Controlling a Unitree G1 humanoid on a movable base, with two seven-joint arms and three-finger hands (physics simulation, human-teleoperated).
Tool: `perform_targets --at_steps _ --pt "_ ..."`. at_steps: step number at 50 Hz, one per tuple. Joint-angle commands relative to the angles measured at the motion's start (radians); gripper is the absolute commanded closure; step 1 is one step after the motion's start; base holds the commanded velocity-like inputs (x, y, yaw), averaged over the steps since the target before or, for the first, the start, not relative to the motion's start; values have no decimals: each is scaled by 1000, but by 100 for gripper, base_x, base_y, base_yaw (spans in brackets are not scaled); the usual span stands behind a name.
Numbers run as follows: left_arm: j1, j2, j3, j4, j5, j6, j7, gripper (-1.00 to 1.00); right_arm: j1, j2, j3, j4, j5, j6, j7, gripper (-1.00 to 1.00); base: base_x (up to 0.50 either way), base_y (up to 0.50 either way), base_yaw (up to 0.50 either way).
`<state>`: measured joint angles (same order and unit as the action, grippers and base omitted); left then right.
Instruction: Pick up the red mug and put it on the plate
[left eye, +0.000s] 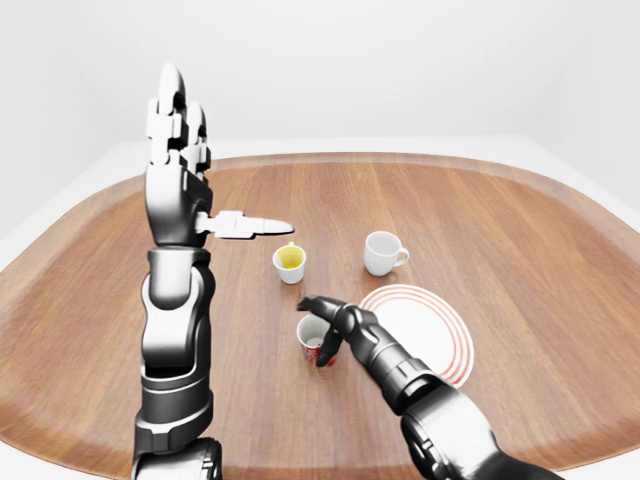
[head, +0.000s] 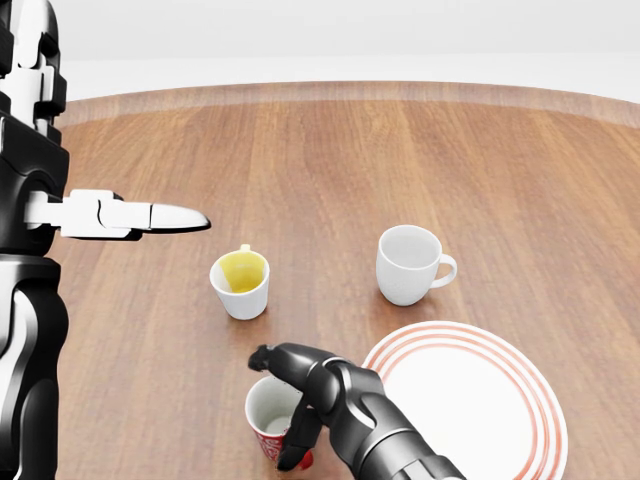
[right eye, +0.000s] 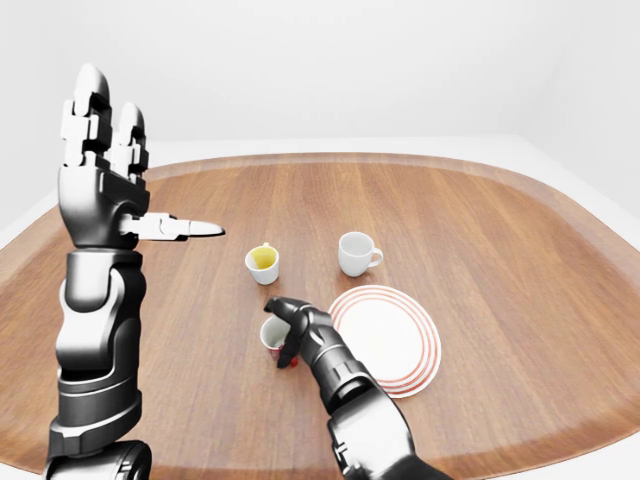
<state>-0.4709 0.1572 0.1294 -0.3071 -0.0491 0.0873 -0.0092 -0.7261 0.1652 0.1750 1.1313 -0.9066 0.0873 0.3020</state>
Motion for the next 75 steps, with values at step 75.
perform_targets --at_steps 75 --pt "-26 4 -1 -43 -1 0 7 -100 190 -170 -56 -698 -31 0 303 100 0 0 0"
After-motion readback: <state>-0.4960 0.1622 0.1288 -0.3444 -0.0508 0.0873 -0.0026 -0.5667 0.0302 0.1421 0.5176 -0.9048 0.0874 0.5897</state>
